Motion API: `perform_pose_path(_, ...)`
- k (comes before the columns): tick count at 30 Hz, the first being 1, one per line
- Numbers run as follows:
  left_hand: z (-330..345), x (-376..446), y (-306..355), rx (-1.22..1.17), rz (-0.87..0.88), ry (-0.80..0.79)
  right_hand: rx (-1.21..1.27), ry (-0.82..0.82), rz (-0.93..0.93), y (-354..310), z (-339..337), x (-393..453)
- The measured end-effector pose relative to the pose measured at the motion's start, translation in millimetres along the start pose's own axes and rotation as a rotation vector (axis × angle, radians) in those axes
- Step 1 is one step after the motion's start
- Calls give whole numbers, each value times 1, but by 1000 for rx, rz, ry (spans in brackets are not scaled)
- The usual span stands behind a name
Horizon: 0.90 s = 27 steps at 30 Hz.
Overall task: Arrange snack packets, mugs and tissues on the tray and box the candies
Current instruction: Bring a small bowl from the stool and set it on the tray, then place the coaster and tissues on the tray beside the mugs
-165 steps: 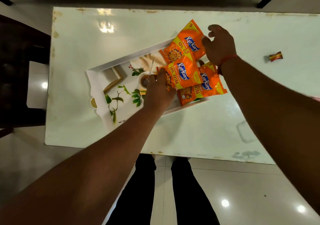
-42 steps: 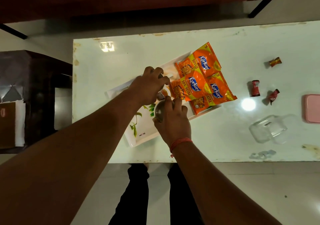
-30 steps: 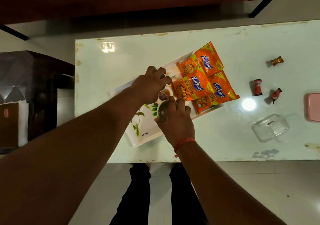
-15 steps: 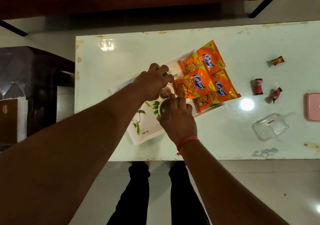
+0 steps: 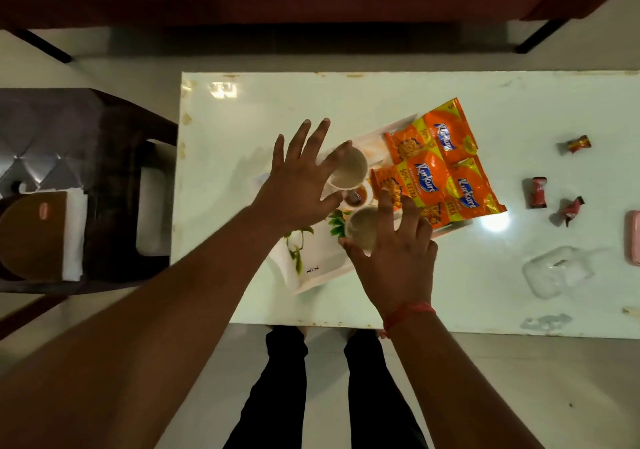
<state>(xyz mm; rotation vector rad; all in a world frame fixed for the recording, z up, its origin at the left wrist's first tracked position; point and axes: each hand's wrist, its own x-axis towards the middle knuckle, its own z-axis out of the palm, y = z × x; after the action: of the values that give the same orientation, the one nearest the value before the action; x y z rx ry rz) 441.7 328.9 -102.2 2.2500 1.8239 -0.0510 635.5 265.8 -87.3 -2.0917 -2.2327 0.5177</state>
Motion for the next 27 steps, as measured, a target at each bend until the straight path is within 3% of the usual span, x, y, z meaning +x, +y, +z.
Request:
perform_pose_path(7, -7, -74, -64, -17, -180, 12, -61, -87, -153, -76, -4, 3)
perform_pose_path(13, -40, -133, -154, 38, -389, -24, -56, -224, -415, -191, 23, 6)
perform_pose_path(19, -86, -201, -248, -16, -562, 64, 10, -327, -596, -311, 47, -7)
perform_pose_path(23, -96, -250, -291, -364, -825, 224, 190, -371, -630, -377, 60, -24)
perform_pose_path(27, -91, -289, -305, -945, -1175, 263, 446, -589, -425, -424, 80, -47)
